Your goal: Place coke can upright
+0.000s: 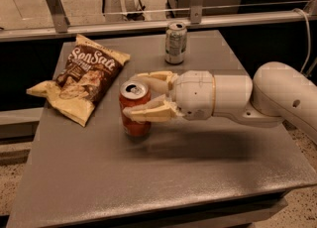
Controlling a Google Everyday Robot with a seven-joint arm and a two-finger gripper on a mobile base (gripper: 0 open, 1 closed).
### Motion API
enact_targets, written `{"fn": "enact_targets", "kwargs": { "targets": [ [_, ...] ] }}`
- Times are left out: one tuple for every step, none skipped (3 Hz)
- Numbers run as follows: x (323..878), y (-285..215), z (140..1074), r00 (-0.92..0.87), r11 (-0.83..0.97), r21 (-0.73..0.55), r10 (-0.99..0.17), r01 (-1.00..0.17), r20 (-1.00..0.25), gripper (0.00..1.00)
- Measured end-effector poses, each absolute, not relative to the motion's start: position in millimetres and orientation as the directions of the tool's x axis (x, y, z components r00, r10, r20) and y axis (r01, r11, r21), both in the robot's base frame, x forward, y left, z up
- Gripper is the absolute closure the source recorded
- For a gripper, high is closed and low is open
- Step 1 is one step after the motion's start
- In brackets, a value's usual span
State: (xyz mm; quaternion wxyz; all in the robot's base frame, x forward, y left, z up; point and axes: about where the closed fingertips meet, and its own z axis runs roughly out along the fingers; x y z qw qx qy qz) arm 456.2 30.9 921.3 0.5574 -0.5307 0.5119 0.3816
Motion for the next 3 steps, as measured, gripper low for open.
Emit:
{"fn": "enact_targets", "kwargs": {
  "targets": [
    [454.5,29.5,913.6,0.199,0.127,-0.213,-0.109,-0.969,-0.974,0.59],
    [453.2,30.2,909.3,0.214,0.106,-0.225,-0.103,-0.969,-0.971,0.36],
    [452.3,30.1,907.7,0.224,0.092,-0.233,-0.095,-0.968,-0.97,0.13]
  ]
}}
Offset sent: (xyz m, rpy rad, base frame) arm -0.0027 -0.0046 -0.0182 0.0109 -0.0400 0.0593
